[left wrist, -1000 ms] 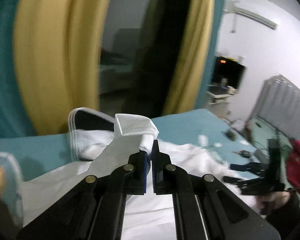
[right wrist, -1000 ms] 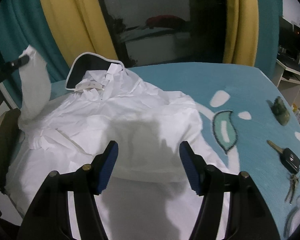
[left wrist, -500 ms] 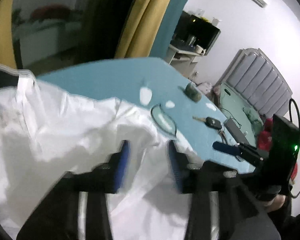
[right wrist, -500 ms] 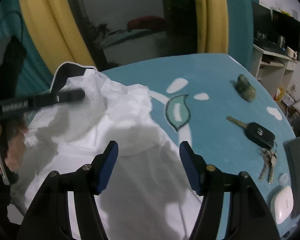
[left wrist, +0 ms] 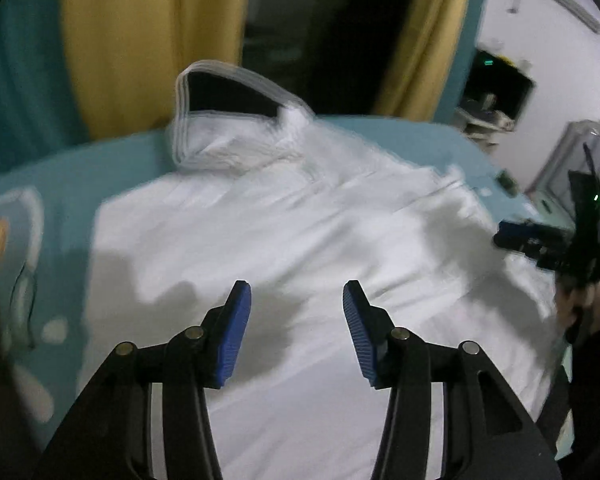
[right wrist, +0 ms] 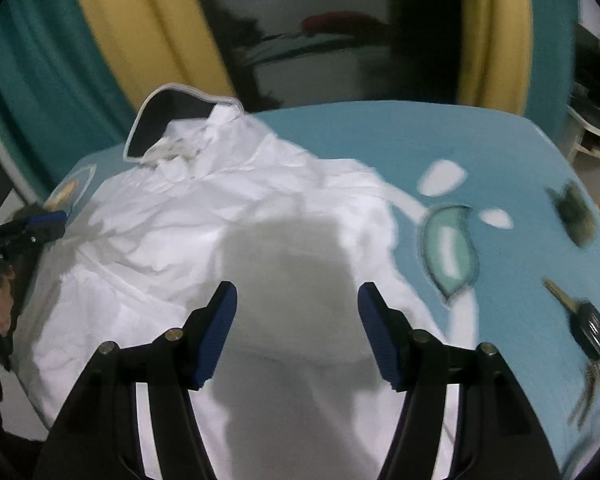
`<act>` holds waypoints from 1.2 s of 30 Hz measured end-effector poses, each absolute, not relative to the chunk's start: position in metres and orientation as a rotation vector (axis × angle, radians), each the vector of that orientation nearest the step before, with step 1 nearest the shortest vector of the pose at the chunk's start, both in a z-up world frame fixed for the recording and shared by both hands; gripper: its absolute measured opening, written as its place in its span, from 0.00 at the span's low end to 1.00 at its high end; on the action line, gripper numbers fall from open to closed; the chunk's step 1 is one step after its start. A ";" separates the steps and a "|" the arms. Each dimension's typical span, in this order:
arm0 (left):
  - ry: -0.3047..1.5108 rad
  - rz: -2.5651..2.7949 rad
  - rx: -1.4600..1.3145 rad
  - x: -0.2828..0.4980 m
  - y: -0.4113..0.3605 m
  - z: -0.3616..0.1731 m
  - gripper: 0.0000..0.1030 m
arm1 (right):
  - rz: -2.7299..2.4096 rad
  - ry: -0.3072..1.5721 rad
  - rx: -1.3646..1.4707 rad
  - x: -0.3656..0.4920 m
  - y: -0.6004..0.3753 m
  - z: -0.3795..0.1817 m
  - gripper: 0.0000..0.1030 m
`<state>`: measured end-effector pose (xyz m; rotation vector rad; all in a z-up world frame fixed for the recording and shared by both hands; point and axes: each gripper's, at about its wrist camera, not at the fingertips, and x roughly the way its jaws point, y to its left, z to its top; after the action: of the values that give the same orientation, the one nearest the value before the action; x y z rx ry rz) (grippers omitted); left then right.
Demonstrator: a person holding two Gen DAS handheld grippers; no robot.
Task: Fold large clothes
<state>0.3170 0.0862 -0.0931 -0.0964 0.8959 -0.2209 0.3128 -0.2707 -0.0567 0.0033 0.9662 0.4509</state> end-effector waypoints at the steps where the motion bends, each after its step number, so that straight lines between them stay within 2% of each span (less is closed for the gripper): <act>1: 0.915 -0.206 -0.103 0.317 0.096 -0.102 0.49 | 0.446 0.996 -0.022 0.319 -0.264 -0.065 0.51; 5: 0.990 -0.140 -0.117 0.318 0.128 -0.138 0.49 | 0.405 1.028 -0.140 0.327 -0.250 -0.083 0.49; 12: 0.920 -0.207 -0.129 0.331 0.134 -0.106 0.49 | 0.406 1.022 -0.214 0.338 -0.245 -0.058 0.49; 16: 0.854 -0.192 -0.138 0.371 0.138 -0.085 0.49 | 0.423 0.979 -0.263 0.363 -0.229 -0.040 0.49; 22: 0.772 -0.093 -0.141 0.449 0.147 -0.081 0.49 | 0.464 0.943 -0.344 0.414 -0.186 -0.035 0.49; 26: 0.854 -0.049 -0.128 0.488 0.159 -0.110 0.49 | 0.499 0.927 -0.358 0.443 -0.158 -0.037 0.49; 30: 0.914 -0.026 -0.140 0.483 0.175 -0.137 0.49 | 0.524 0.887 -0.385 0.477 -0.128 -0.037 0.49; 36: 0.906 -0.013 -0.087 0.468 0.174 -0.137 0.49 | 0.547 0.762 -0.544 0.513 -0.056 -0.037 0.49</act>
<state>0.4683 0.1737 -0.1374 -0.0869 0.9063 -0.0130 0.5128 -0.0562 -0.0371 -0.5437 0.7625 0.5468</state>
